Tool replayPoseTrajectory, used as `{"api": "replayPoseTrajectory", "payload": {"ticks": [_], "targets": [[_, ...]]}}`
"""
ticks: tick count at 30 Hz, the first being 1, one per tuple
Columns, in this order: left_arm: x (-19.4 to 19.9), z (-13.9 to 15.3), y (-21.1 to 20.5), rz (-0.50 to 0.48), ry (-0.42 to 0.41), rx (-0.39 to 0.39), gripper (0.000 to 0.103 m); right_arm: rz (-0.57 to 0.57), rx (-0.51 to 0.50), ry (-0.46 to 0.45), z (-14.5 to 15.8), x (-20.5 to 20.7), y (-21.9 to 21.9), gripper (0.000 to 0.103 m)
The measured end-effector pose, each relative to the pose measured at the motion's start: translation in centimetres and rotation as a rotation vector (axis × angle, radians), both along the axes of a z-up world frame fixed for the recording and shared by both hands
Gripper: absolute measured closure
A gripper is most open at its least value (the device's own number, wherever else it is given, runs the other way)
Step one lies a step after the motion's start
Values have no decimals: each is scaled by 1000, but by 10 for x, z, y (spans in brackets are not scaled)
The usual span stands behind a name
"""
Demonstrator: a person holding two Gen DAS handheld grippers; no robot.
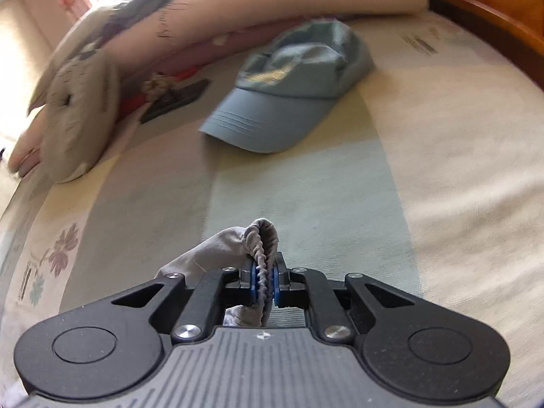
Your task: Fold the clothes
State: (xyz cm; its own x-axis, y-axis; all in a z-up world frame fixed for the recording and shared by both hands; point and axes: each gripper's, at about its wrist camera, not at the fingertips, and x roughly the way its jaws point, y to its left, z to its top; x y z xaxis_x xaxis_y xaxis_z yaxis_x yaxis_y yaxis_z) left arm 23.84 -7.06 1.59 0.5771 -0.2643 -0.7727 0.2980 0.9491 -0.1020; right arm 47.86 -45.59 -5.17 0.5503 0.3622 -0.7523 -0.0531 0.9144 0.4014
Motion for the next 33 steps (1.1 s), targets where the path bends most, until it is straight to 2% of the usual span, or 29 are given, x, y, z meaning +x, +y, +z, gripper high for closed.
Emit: {"api": "replayPoseTrajectory", "payload": {"ticks": [5, 10, 15, 20, 26, 33], "targets": [[0, 1, 4, -8, 1, 2, 7, -33, 37, -12, 9, -27, -6, 74], [5, -2, 0, -55, 1, 14, 7, -81, 156, -30, 20, -106, -24, 62], [13, -6, -12, -138, 12, 26, 7, -143, 248, 14, 10, -192, -32, 60], [16, -9, -22, -198, 24, 29, 7, -187, 292, 76, -11, -246, -17, 59], [11, -11, -30, -269, 24, 59, 7, -232, 417, 69, -35, -261, -7, 58], [12, -11, -34, -276, 22, 77, 7, -227, 465, -12, -46, -229, -1, 62]]}}
